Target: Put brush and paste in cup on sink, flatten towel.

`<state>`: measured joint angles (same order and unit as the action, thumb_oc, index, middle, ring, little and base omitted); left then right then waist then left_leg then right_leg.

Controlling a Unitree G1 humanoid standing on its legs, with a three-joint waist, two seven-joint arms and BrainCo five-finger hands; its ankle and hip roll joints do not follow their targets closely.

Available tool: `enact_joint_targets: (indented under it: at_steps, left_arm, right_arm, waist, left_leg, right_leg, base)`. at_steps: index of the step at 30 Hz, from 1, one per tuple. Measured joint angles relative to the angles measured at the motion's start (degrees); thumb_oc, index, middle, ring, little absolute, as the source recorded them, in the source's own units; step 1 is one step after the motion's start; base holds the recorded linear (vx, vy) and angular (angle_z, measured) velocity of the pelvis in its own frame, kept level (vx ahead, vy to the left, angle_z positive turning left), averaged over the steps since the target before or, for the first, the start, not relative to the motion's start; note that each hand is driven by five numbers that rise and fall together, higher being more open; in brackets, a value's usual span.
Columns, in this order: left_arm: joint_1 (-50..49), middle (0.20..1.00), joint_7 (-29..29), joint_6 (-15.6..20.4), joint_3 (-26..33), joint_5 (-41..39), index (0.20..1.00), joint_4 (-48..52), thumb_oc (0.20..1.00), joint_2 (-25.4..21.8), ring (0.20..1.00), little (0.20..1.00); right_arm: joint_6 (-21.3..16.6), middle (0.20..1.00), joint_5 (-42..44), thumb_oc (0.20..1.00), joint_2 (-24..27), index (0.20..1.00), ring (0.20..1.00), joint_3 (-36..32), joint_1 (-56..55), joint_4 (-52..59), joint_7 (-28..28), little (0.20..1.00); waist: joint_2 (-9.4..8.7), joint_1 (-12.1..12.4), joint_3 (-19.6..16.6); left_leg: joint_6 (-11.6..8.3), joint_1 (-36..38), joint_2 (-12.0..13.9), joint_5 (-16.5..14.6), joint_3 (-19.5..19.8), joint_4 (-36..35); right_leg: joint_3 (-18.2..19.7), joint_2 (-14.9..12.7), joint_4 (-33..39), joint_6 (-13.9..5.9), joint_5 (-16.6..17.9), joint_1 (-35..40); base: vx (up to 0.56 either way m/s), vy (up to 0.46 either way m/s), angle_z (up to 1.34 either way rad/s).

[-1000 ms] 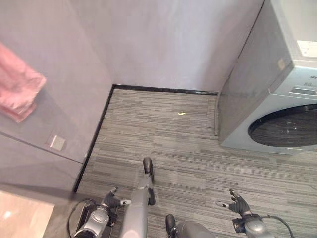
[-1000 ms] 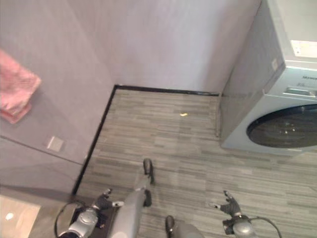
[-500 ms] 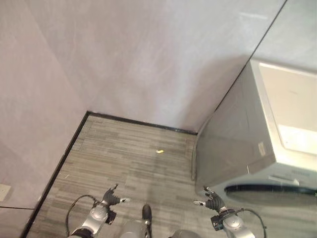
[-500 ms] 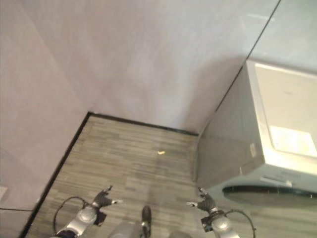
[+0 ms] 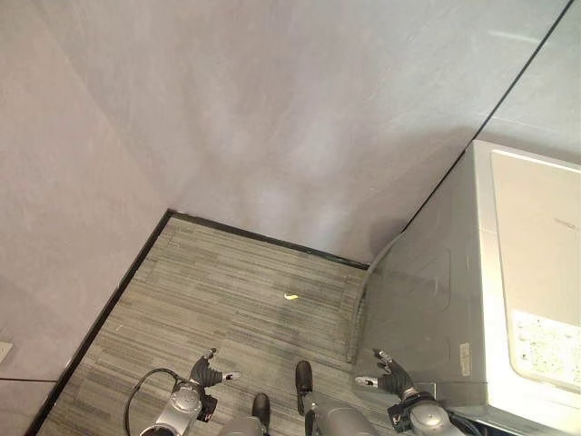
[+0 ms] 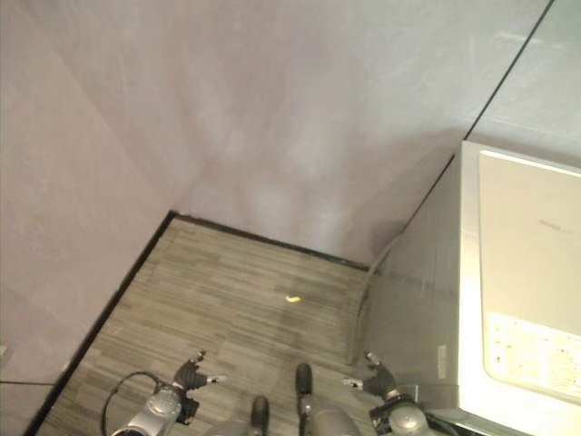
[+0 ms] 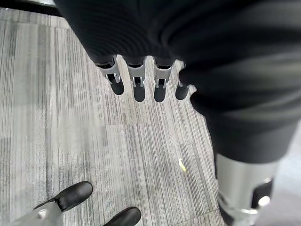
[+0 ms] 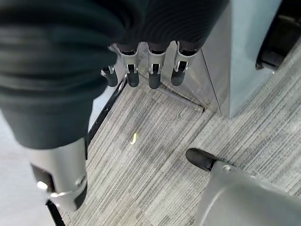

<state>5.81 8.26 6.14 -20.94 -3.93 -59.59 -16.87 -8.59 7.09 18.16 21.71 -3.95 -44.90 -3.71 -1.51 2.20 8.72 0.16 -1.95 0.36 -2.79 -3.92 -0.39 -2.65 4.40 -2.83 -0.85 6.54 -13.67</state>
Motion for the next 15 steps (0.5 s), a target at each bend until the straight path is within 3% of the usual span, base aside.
enact_joint_targets:
  at_steps: [1, 2, 5, 13, 15]
  left_arm:
    - [0.1, 1.000, 0.0, 0.0, 0.0, 0.0, 1.000, 0.0, 1.000, 0.3, 1.000, 1.000]
    - [0.3, 1.000, 0.0, 0.0, -0.1, 0.0, 1.000, 0.0, 1.000, 0.4, 1.000, 1.000]
    - [0.0, 1.000, 0.0, 0.0, 1.3, 0.0, 1.000, -1.8, 1.000, 1.4, 1.000, 1.000]
    - [0.3, 1.000, 0.4, 0.2, 1.8, -0.8, 1.000, -1.7, 1.000, 1.3, 1.000, 1.000]
    - [0.2, 1.000, 0.4, 0.8, 2.5, -2.6, 1.000, 1.1, 1.000, 1.3, 1.000, 1.000]
  right_arm:
    - [0.0, 1.000, -0.1, 1.000, -0.1, 1.000, 1.000, 0.1, -0.7, 0.2, 0.0, 1.000]
    - [-0.1, 1.000, -0.1, 1.000, -0.3, 1.000, 1.000, 0.1, -1.2, 0.3, -0.1, 1.000]
    - [0.0, 1.000, -0.1, 1.000, -0.3, 1.000, 1.000, 0.1, -2.0, 0.2, 0.0, 1.000]
    - [0.0, 1.000, 0.1, 1.000, 1.5, 1.000, 1.000, 0.0, -0.2, -0.7, 0.2, 1.000]
    - [0.0, 1.000, 0.0, 1.000, 2.2, 1.000, 1.000, 0.2, -0.3, -1.0, 0.1, 1.000]
  waist:
    - [0.03, -0.1, -0.1]
    - [-0.03, 0.0, -0.1]
    - [0.66, 0.0, 0.0]
    - [0.51, 0.7, 2.0]
    - [0.86, 1.7, 3.1]
  left_leg:
    - [-0.37, 0.2, -0.5, -0.4, 0.3, 0.3]
    - [-0.37, 0.3, -0.6, -0.5, 0.3, 0.6]
    - [-0.46, -0.3, -0.6, -0.7, 0.6, 1.6]
    - [-0.39, -3.0, -1.0, -1.3, 2.0, 3.8]
    - [-0.18, -4.7, -0.5, -1.5, 3.6, 4.1]
  right_leg:
    - [0.0, -0.3, -1.4, -0.11, -1.5, -0.2]
    - [0.0, -0.3, -1.3, 1.21, -1.6, 0.0]
    - [0.2, -0.1, 1.6, 1.69, -0.4, 1.7]
    - [-0.6, -1.1, 2.8, 0.60, 0.1, 1.4]
    - [-2.7, -1.5, -2.1, 1.11, -1.4, -1.0]
  base:
    - [0.03, -0.034, 0.13]
    - [0.03, -0.045, 0.10]
    - [0.00, -0.012, 0.01]
    - [-0.02, -0.039, 0.11]
    - [0.01, -0.057, 0.45]
